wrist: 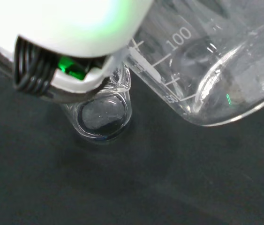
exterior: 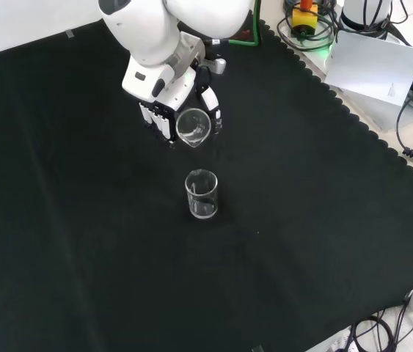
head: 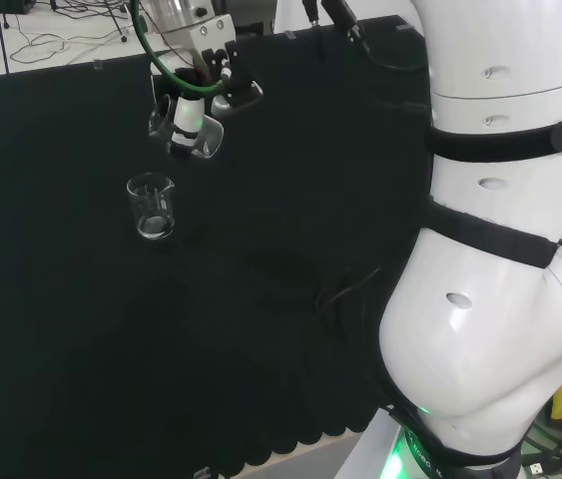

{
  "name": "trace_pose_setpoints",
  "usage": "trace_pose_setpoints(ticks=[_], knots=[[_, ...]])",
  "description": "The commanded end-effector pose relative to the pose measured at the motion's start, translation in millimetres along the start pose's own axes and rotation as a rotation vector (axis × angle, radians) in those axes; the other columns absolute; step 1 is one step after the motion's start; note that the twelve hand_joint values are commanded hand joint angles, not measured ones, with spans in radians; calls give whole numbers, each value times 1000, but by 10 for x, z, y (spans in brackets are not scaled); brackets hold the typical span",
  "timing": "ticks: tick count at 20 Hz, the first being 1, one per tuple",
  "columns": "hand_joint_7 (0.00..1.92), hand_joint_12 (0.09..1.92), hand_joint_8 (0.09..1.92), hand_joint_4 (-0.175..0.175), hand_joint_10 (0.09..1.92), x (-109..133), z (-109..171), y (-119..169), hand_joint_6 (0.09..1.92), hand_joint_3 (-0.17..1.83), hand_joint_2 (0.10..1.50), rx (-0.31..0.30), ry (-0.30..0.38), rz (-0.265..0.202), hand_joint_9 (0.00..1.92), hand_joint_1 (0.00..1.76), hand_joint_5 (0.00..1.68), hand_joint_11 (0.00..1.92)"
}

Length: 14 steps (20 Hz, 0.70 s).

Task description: Place the beaker back on the table.

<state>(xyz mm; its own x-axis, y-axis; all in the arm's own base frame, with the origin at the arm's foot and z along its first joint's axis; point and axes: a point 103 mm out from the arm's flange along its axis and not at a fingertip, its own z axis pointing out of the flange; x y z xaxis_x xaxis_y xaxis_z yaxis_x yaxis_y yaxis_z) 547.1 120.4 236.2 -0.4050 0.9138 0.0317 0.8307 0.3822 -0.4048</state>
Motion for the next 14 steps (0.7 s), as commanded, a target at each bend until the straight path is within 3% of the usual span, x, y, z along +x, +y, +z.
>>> trace_pose_setpoints(ticks=[1, 14], knots=[[1291, 844, 715, -175, 87, -101, 61, -6, 741, 725, 626, -27, 69, -10, 1662, 1308, 1236, 1190], [1290, 847, 716, -175, 87, -398, 421, -46, 742, 724, 627, -162, 218, -16, 1657, 1308, 1235, 1184]])
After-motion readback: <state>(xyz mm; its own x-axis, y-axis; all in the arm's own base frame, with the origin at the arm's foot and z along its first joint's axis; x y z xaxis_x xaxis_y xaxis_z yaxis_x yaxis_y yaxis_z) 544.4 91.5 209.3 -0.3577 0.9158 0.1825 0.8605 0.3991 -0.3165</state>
